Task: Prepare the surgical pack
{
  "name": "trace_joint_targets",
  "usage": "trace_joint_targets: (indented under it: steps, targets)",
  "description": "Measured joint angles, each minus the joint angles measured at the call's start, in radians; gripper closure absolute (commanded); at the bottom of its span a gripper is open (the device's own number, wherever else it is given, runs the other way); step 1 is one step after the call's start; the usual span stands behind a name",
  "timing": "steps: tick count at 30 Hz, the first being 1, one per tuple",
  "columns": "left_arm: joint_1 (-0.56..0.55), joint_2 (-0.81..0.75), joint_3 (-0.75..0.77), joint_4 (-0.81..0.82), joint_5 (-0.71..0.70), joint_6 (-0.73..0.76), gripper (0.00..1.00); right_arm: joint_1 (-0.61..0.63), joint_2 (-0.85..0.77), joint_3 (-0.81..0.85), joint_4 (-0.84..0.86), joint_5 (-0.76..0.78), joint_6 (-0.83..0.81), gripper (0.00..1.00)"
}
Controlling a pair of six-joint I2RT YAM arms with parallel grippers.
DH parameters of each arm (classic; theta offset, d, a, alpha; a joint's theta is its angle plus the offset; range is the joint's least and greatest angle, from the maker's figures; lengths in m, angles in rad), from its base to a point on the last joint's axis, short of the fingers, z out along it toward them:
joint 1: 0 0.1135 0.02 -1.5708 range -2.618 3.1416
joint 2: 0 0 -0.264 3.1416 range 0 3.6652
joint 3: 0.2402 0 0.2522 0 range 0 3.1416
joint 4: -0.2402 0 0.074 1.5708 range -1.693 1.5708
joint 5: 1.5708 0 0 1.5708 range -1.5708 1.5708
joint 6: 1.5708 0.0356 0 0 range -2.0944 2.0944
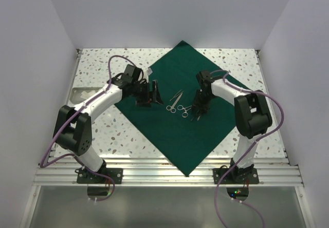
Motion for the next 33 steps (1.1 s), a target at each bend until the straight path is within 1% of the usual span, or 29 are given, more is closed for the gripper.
trace_joint_targets:
  steps: [6, 7, 9, 10, 11, 15, 17, 18, 20, 21, 23, 25, 27, 30, 33]
  targets:
    - [0.000, 0.000, 0.000, -0.002, 0.000, 0.000, 0.21, 0.002, 0.045, 0.000, 0.018, -0.002, 0.008, 0.70]
    - [0.000, 0.000, 0.000, -0.002, 0.000, 0.000, 0.21, 0.003, 0.045, 0.000, 0.018, -0.001, 0.009, 0.78]
    - [0.000, 0.000, 0.000, -0.002, 0.000, 0.000, 0.21, 0.003, 0.045, 0.000, 0.017, 0.000, 0.009, 0.87]
    - [0.000, 0.000, 0.000, -0.004, 0.000, 0.001, 0.21, 0.003, 0.045, 0.000, 0.016, 0.000, 0.009, 0.95]
    - [0.000, 0.000, 0.003, -0.008, 0.000, 0.001, 0.21, 0.003, 0.045, 0.000, 0.015, 0.000, 0.006, 1.00]
    - [0.000, 0.010, 0.042, -0.032, 0.016, 0.024, 0.20, 0.014, 0.021, 0.003, 0.010, -0.017, -0.013, 1.00]
    - [0.004, 0.016, 0.065, -0.028, 0.055, 0.044, 0.19, 0.018, -0.022, 0.011, 0.006, -0.057, -0.060, 1.00]
    - [0.007, 0.016, 0.069, -0.022, 0.082, 0.047, 0.19, 0.018, -0.043, 0.016, 0.009, -0.085, -0.083, 1.00]
    - [0.017, 0.016, 0.069, 0.012, 0.167, 0.050, 0.18, 0.018, -0.108, 0.018, 0.044, -0.194, -0.155, 1.00]
    - [0.023, 0.016, 0.063, 0.040, 0.212, 0.046, 0.18, 0.018, -0.146, 0.014, 0.076, -0.259, -0.188, 1.00]
    - [0.034, 0.012, 0.037, 0.115, 0.297, 0.023, 0.18, 0.018, -0.229, -0.028, 0.193, -0.425, -0.224, 1.00]
    - [0.039, -0.004, -0.006, 0.203, 0.367, -0.014, 0.17, 0.020, -0.303, -0.084, 0.311, -0.579, -0.216, 1.00]
    - [0.042, -0.041, -0.064, 0.298, 0.418, -0.066, 0.17, 0.027, -0.341, -0.123, 0.428, -0.711, -0.187, 1.00]
    - [0.043, -0.098, -0.109, 0.417, 0.481, -0.142, 0.21, 0.051, -0.343, -0.143, 0.546, -0.825, -0.143, 1.00]
    - [0.045, -0.139, -0.135, 0.537, 0.523, -0.211, 0.24, 0.074, -0.343, -0.145, 0.601, -0.892, -0.117, 1.00]
